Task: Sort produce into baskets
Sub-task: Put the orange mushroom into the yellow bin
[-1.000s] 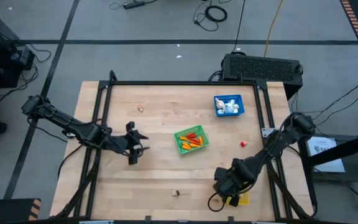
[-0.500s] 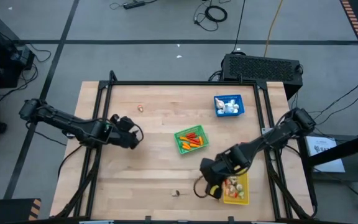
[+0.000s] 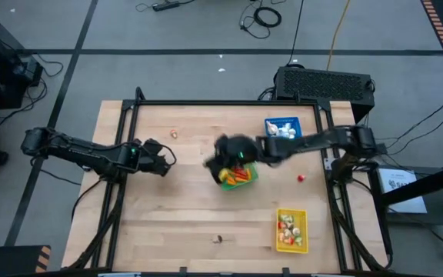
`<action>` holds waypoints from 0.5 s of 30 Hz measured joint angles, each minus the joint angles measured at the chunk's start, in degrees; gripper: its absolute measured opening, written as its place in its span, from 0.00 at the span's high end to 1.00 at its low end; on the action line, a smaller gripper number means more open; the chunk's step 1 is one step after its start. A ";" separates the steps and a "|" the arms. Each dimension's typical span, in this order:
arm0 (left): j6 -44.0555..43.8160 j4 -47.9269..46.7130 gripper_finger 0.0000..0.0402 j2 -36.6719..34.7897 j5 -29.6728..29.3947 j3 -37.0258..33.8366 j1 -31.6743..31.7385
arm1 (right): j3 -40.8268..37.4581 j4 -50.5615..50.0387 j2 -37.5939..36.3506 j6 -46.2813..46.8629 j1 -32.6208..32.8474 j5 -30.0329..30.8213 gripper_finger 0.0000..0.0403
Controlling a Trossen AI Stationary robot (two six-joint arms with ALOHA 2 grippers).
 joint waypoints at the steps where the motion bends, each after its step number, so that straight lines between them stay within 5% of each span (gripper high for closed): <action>1: -0.49 -0.94 0.48 0.02 0.08 0.00 0.29 | 0.02 3.65 1.31 -0.01 -2.15 0.00 0.82; 9: -8.59 -11.77 0.48 -0.03 -5.55 -0.02 1.82 | 2.78 27.40 18.40 0.51 -12.57 -0.09 0.82; 15: -5.48 -10.28 0.48 0.00 -6.54 -0.02 1.79 | 20.25 21.07 33.95 -0.23 -13.09 2.95 0.82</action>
